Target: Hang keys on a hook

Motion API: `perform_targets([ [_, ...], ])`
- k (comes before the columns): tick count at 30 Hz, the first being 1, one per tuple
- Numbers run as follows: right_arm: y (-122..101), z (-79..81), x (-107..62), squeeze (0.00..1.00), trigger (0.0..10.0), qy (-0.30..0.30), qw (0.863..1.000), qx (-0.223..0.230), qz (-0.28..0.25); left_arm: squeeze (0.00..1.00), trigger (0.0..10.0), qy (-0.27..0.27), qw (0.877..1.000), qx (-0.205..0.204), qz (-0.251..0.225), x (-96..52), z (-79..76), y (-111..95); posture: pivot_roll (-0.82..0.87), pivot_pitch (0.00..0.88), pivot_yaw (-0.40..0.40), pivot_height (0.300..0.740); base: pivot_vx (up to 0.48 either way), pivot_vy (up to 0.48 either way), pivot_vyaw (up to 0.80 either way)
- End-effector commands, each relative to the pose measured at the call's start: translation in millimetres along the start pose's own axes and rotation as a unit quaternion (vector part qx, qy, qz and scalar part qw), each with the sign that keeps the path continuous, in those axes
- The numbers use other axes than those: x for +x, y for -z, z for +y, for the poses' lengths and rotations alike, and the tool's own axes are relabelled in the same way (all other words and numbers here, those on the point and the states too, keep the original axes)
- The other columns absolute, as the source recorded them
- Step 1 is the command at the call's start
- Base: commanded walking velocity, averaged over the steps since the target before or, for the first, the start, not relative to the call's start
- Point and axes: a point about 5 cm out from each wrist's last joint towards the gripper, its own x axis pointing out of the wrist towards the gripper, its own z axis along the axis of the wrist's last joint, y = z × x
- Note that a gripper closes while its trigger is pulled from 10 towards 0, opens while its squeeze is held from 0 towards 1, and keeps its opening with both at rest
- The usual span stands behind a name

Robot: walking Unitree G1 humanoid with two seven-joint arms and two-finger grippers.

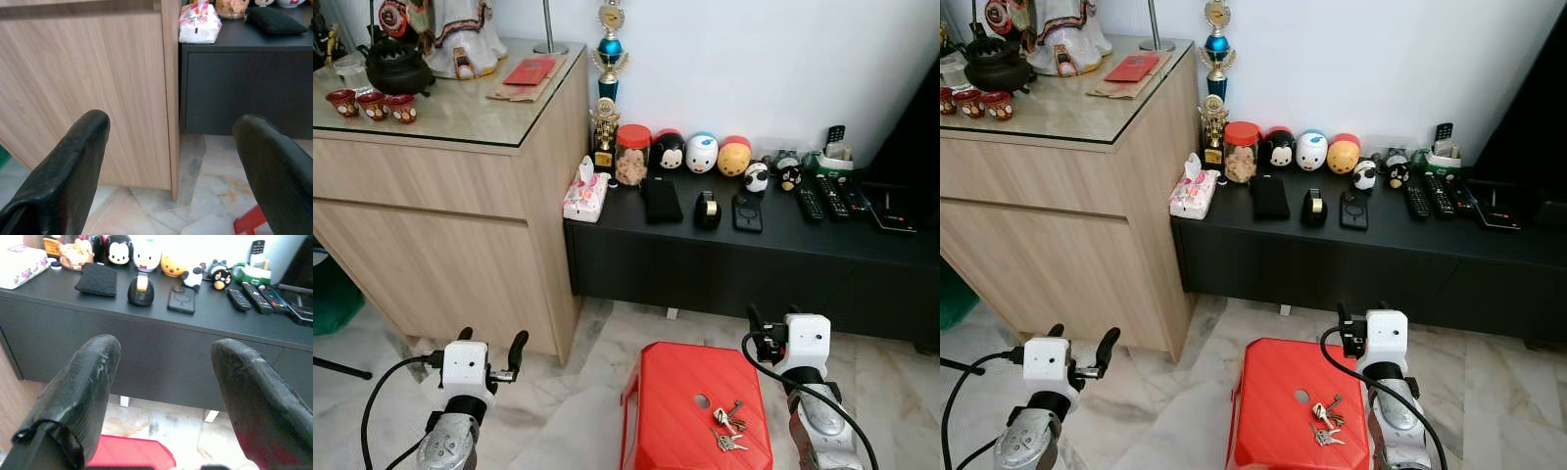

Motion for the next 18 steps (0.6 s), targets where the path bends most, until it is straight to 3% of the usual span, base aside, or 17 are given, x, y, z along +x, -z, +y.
perform_targets([
  [1, -1.1, -6.5, 2.4, 0.0, 10.0, 0.016, 1.0, 0.002, 0.005, 0.0, 10.0, 0.008, 1.0, -0.005, -0.017, 6.2, -1.8, -10.2, 0.12, 0.0, -0.045, 0.74, 0.0, 0.0, 0.0],
  [15, 0.6, 2.5, 6.5, 0.0, 10.0, 0.01, 1.0, -0.005, 0.02, 0.0, 10.0, -0.008, 1.0, -0.004, 0.006, 5.6, 10.3, -6.6, 0.13, 0.0, -0.045, 0.661, 0.0, 0.0, 0.0],
  [18, -0.5, 7.0, 8.3, 0.0, 10.0, 0.003, 1.0, -0.006, 0.02, 0.0, 10.0, -0.019, 0.999, -0.029, 0.025, 5.2, 12.8, -0.2, 0.13, 0.0, -0.043, 0.641, 0.0, 0.0, 0.0],
])
